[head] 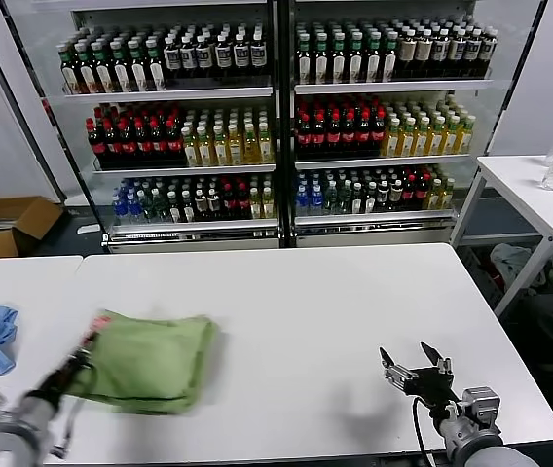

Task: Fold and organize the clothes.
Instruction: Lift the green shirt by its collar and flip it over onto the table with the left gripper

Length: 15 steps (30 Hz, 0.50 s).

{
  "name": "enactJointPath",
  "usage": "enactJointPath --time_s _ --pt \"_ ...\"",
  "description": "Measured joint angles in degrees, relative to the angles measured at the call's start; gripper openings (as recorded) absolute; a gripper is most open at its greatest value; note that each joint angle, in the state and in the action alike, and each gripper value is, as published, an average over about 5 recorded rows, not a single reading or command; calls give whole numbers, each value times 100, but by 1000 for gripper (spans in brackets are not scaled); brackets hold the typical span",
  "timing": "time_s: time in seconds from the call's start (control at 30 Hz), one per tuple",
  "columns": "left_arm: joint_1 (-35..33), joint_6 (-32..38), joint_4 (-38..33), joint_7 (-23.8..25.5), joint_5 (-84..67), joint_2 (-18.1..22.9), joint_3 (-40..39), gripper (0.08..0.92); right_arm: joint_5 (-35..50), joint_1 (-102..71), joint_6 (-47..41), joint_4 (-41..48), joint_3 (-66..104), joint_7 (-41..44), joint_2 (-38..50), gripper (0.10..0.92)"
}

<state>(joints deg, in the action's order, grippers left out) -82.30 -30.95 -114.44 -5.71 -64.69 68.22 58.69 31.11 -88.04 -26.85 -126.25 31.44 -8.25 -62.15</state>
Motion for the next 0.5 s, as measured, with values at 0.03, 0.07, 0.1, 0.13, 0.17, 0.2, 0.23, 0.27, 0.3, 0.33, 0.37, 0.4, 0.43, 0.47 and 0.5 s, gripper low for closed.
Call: enactJointPath --time_s 0.03,0.07,0.1,0.13,0.17,0.2,0.23,0.27,0.3,0.33,0.37,0.4,0.43,0.47,0.5 --pt "-13 -10 -112 6 53 -80 88 114 0 12 1 -7 -12 0 -10 823" --pt "-24 -15 -233 10 126 -139 145 114 0 21 1 -18 -21 2 -20 823" --pt "-32 -16 -363 12 229 -184 173 114 1 26 2 -31 -26 4 -29 823" --pt "-39 -12 -493 13 358 -210 169 114 1 26 3 -45 -27 6 -38 823" --pt "-41 -4 -612 14 513 -216 134 114 1 24 4 -61 -23 7 -46 823" --pt "-41 8 -717 16 697 -202 69 114 1 19 7 -80 -16 9 -52 823" --pt "-39 25 -804 17 918 -169 -32 114 2 13 10 -100 -8 10 -58 823" --pt "-33 43 -868 18 1160 -119 -163 114 2 6 13 -121 3 12 -63 823" --pt "-23 62 -912 19 1425 -53 -324 114 1 -2 16 -143 13 12 -70 823" --pt "-4 81 -938 19 1711 28 -521 114 -1 -11 17 -167 24 14 -78 823" --pt "23 97 -948 18 2004 116 -750 114 -6 -18 18 -190 35 14 -89 823" --pt "56 112 -940 15 2290 212 -1003 114 -12 -26 18 -213 47 14 -102 823" --pt "101 125 -914 9 2575 316 -1291 114 -20 -34 18 -237 60 14 -115 823" --pt "156 134 -874 1 2845 425 -1599 114 -27 -44 18 -262 75 14 -129 823" --pt "221 139 -819 -11 3090 536 -1913 114 -34 -54 18 -284 90 14 -140 823"
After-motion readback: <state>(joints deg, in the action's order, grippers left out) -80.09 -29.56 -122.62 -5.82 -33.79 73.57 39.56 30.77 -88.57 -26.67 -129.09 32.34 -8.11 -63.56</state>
